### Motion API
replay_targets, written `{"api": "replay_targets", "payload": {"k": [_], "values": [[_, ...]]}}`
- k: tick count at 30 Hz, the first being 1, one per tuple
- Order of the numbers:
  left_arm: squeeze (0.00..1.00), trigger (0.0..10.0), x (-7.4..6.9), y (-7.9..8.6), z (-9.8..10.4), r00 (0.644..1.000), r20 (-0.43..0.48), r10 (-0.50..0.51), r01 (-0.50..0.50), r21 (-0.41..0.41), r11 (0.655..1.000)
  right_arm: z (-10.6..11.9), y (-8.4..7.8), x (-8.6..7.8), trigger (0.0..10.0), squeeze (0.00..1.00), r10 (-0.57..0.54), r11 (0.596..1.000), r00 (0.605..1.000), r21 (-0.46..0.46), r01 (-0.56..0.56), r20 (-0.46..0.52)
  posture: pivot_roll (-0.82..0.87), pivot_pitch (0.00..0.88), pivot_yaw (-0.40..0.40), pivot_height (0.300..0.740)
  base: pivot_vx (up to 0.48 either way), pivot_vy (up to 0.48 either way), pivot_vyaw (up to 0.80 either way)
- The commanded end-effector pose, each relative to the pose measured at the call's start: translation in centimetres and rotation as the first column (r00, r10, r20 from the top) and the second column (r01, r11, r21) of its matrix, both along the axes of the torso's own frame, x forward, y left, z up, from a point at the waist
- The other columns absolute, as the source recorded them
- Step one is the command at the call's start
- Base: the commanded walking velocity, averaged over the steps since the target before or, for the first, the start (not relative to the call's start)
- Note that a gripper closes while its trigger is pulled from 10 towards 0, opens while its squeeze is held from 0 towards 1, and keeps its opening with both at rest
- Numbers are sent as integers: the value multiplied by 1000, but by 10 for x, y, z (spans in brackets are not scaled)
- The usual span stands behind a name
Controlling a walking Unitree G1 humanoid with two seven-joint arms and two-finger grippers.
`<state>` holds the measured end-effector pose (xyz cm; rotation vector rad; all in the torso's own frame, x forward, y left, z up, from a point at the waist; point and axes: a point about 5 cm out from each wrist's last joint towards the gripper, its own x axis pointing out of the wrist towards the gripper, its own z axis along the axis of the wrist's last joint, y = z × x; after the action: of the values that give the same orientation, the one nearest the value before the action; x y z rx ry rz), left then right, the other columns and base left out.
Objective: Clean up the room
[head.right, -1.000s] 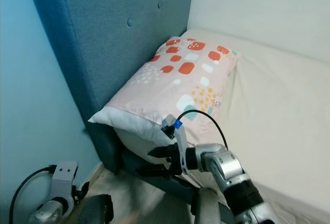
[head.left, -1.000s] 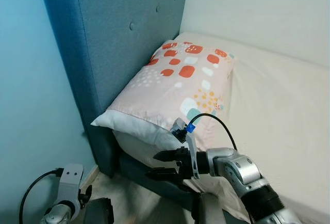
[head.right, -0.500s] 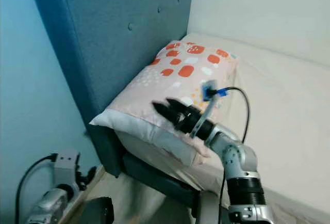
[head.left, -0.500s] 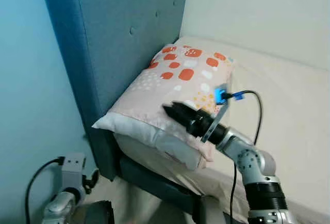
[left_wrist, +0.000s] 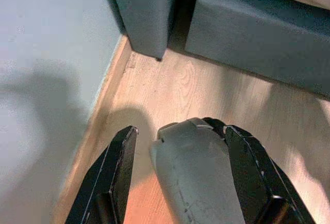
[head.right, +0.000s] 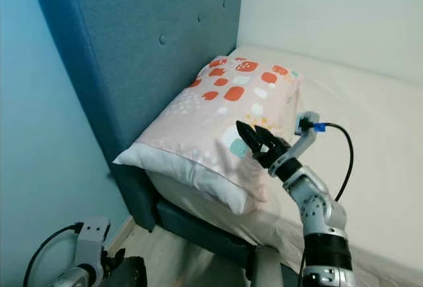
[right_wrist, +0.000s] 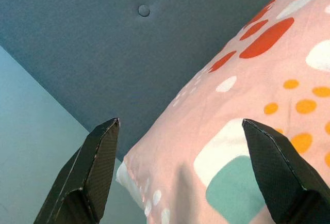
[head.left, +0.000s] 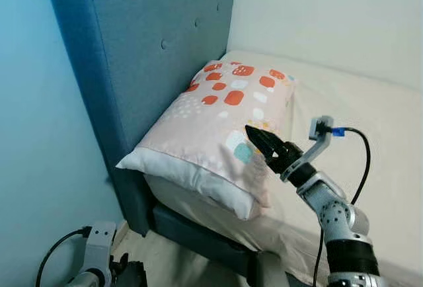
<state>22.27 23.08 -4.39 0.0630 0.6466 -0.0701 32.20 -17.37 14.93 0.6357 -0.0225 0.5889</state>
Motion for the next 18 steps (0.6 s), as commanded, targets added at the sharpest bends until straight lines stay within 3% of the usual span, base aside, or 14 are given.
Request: {"api": "replay_targets", "payload": {"k": [1,8,13,18], "values": [[0,10000,-3,-2,-4,999,-32,12,-12,-7,1000,-2,2,-2,10000,0,0,1000,1000,-15,0,-12,47,12,-61,541,0,0,0],[0,10000,-2,-7,-5,999,-47,-1,1,-2,1000,-21,8,-2,10000,0,4,999,998,-36,-6,-61,50,9,-63,566,0,0,0],[0,10000,-3,-8,-7,998,-63,0,0,2,1000,-23,9,-2,10000,0,1,999,998,-38,-4,-61,48,14,-59,576,0,0,0],[0,10000,-12,-7,-14,993,-108,36,-37,-7,999,-31,11,-6,10000,0,6,998,996,-56,-11,-84,46,12,-60,596,0,0,0]]}}
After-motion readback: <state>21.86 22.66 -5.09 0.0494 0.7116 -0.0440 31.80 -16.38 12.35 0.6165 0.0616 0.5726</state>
